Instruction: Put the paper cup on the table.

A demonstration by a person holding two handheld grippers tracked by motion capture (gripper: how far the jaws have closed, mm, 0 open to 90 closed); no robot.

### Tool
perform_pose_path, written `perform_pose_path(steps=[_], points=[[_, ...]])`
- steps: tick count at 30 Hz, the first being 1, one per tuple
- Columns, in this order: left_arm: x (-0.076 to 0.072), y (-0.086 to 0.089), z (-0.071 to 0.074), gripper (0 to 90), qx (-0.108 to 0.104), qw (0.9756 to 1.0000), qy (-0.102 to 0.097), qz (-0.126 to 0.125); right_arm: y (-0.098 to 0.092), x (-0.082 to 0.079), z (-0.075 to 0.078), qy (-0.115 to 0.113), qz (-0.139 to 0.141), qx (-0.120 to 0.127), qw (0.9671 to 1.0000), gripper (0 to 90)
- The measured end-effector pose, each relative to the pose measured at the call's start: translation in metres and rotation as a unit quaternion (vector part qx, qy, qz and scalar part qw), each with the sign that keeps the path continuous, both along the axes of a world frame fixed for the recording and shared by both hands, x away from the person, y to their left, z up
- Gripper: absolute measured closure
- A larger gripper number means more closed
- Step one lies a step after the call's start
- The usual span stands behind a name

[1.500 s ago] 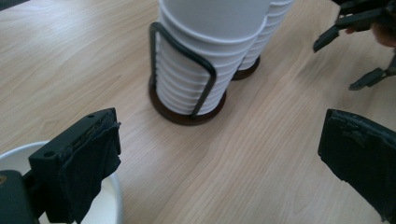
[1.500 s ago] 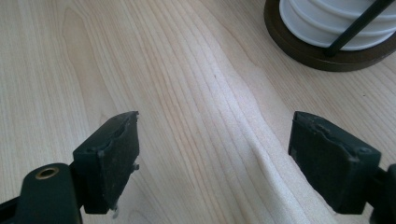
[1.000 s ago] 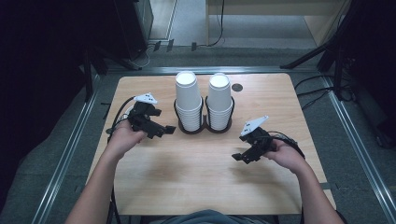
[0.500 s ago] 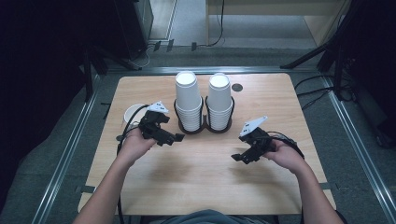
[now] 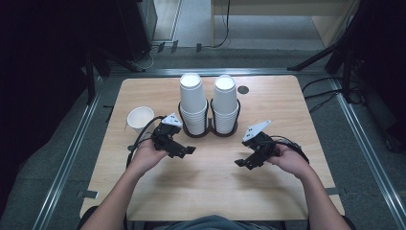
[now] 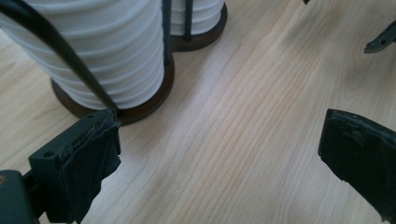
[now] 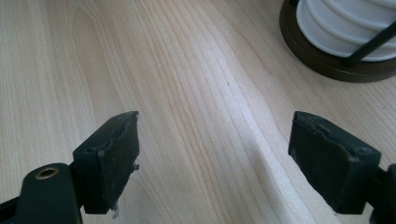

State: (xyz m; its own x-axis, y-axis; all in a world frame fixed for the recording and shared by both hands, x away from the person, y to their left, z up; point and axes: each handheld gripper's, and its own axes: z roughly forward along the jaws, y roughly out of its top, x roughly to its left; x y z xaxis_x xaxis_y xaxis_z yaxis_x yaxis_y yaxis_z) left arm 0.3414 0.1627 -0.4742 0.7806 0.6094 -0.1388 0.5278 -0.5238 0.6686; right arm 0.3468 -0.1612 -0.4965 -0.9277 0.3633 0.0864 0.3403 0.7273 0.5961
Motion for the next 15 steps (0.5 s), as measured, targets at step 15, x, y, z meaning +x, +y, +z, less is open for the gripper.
perform_pose_path(steps=[15], points=[[-0.003,-0.027,-0.015,0.0,0.022,0.9993,-0.003,-0.031,0.005,-0.002,-0.002,-0.002,0.011,-0.006,0.9999,16.5]])
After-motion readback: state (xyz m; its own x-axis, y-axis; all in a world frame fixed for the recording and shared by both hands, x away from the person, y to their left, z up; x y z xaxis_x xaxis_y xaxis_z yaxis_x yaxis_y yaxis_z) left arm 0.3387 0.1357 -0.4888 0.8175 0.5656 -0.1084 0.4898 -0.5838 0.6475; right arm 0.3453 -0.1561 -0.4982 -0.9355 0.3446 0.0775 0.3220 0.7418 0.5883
